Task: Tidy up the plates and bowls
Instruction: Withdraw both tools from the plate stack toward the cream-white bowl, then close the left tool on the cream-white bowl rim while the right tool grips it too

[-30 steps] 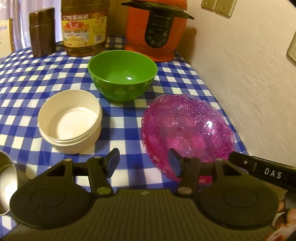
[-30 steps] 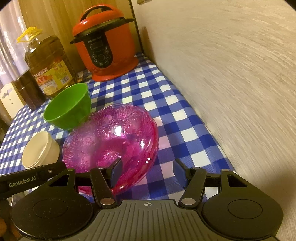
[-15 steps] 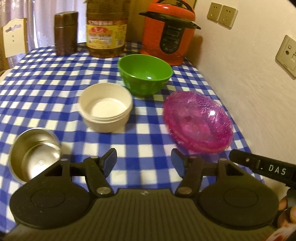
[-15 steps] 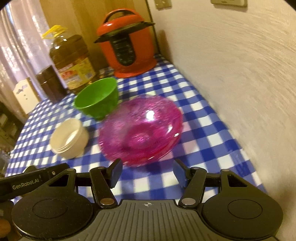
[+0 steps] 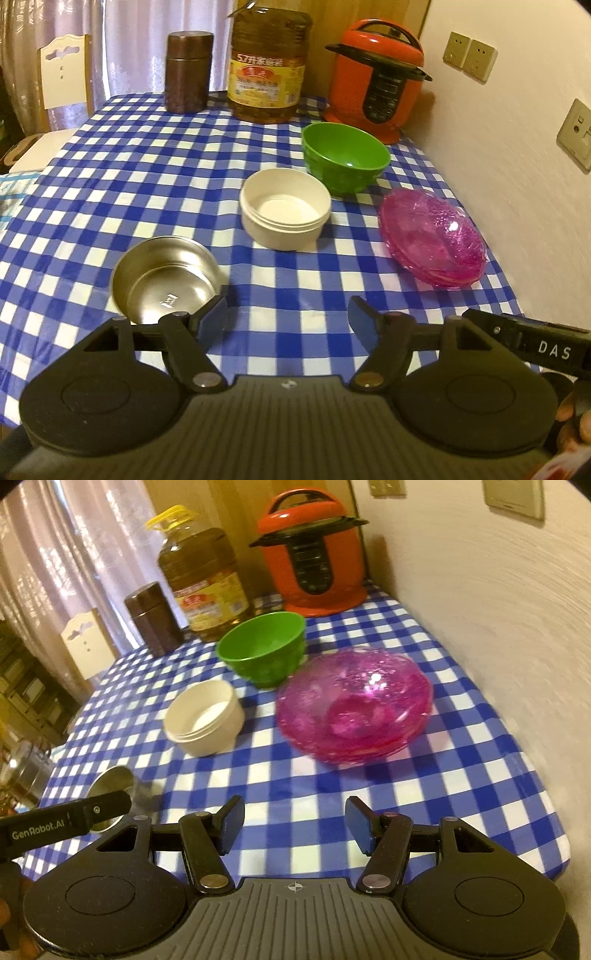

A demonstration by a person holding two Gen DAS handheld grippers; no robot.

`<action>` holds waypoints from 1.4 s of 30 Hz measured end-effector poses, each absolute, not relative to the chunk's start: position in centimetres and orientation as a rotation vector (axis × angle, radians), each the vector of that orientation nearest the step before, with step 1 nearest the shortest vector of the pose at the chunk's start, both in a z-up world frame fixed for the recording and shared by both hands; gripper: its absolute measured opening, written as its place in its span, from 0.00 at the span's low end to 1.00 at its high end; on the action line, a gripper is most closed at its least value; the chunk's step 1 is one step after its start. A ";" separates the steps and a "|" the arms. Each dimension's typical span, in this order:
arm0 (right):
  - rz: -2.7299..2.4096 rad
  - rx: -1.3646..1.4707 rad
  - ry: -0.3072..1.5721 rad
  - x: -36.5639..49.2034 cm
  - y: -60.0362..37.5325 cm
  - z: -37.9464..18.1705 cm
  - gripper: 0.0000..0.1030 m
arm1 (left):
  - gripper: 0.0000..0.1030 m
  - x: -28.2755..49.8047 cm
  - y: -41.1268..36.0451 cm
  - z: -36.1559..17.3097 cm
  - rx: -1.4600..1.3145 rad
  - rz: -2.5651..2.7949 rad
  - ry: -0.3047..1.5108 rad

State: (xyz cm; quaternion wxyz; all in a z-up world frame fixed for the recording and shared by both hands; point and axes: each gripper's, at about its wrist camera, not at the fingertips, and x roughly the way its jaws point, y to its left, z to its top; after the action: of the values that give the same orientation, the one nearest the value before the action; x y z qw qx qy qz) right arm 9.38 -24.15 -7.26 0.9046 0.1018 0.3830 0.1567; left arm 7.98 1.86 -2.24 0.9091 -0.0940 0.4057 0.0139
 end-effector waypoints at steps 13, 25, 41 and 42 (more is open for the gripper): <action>0.375 0.170 0.780 9.0 -20.5 -6.4 0.59 | 0.67 8.2 4.9 -1.3 -0.196 0.037 0.815; 0.384 0.164 0.753 11.7 -18.1 -6.3 0.59 | 0.67 11.4 7.5 -1.4 -0.190 0.008 0.790; 0.340 0.225 0.700 17.1 -15.2 -7.5 0.59 | 0.64 18.6 10.4 -5.0 -0.209 -0.045 0.771; 0.338 0.227 0.697 17.6 -15.1 -7.6 0.59 | 0.63 19.1 10.4 -5.3 -0.209 -0.044 0.767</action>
State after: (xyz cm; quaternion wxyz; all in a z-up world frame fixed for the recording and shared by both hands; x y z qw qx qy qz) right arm 17.56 -15.06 -7.64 0.9196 0.1106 0.3392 0.1644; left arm 19.09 10.41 -5.31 0.9217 -0.1015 0.3737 -0.0215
